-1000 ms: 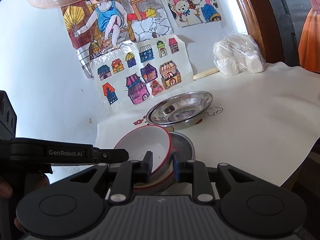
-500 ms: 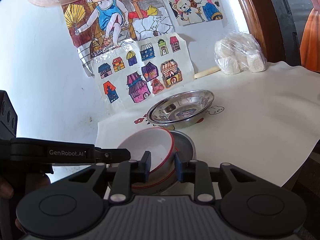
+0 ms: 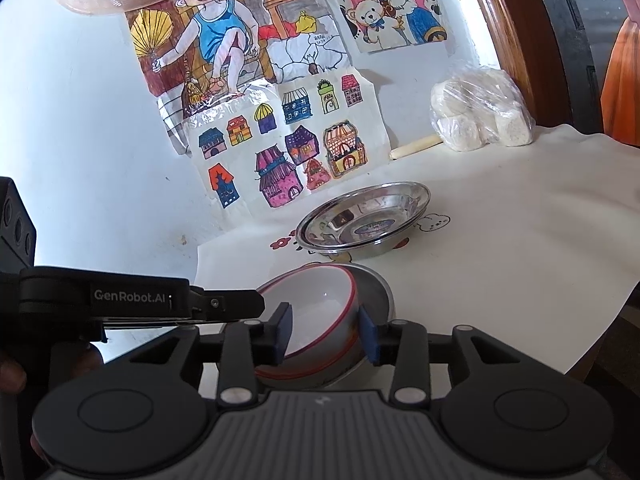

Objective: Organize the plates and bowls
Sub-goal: 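Open both grippers to release the small white bowl, then move both grippers to the rim of the steel bowl holding the white bowls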

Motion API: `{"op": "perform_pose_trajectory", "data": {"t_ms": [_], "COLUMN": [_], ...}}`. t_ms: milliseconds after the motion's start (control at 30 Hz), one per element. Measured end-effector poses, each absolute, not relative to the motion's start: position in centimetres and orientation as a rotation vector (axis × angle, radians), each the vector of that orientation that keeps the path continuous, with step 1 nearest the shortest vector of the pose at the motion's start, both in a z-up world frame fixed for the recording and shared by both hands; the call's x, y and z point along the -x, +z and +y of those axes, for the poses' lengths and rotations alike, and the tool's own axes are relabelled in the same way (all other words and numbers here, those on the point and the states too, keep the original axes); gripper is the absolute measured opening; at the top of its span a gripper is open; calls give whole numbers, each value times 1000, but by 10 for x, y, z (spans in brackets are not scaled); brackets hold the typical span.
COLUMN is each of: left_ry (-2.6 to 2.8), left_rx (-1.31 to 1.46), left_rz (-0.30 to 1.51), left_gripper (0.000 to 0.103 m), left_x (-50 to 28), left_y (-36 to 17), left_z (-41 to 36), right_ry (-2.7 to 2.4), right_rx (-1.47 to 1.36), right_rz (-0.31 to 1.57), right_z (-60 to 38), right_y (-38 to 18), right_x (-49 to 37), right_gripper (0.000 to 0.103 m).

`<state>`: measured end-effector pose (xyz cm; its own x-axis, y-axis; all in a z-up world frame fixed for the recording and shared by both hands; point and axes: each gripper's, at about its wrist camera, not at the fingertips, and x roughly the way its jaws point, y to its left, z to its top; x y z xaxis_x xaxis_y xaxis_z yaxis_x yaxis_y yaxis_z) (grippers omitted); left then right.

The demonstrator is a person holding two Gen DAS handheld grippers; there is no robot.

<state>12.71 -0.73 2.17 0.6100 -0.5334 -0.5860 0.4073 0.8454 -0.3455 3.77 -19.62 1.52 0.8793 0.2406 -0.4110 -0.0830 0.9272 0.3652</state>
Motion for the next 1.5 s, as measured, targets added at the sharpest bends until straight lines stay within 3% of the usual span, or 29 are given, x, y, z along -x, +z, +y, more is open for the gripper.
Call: {"op": "perform_pose_trajectory", "data": {"t_ms": [200, 300, 500, 567, 733, 833, 1133, 1500], "left_ry": [-539, -527, -481, -460, -443, -439, -400, -385], "left_rx": [207, 220, 265, 281, 284, 276, 255, 262], "left_rz": [719, 711, 690, 685, 706, 735, 831, 1107], "left_gripper": [44, 59, 88, 98, 102, 102, 102, 102], "left_x": [-127, -127, -131, -133, -140, -144, -169, -201], "left_y": [25, 27, 30, 31, 31, 29, 29, 20], "left_z": [-5, -3, 7, 11, 15, 16, 24, 30], "right_ry": [172, 171, 165, 162, 151, 146, 186, 204], "right_rx": [-346, -347, -350, -353, -350, -331, -377, -347], "right_rz": [452, 441, 419, 404, 383, 397, 517, 777], "right_z": [-198, -199, -201, -203, -212, -216, -246, -272], "right_y": [16, 18, 21, 23, 27, 30, 33, 49], "right_x": [-35, -34, -33, -32, -33, -37, -57, -94], "right_gripper": [47, 52, 70, 83, 98, 103, 103, 103]}}
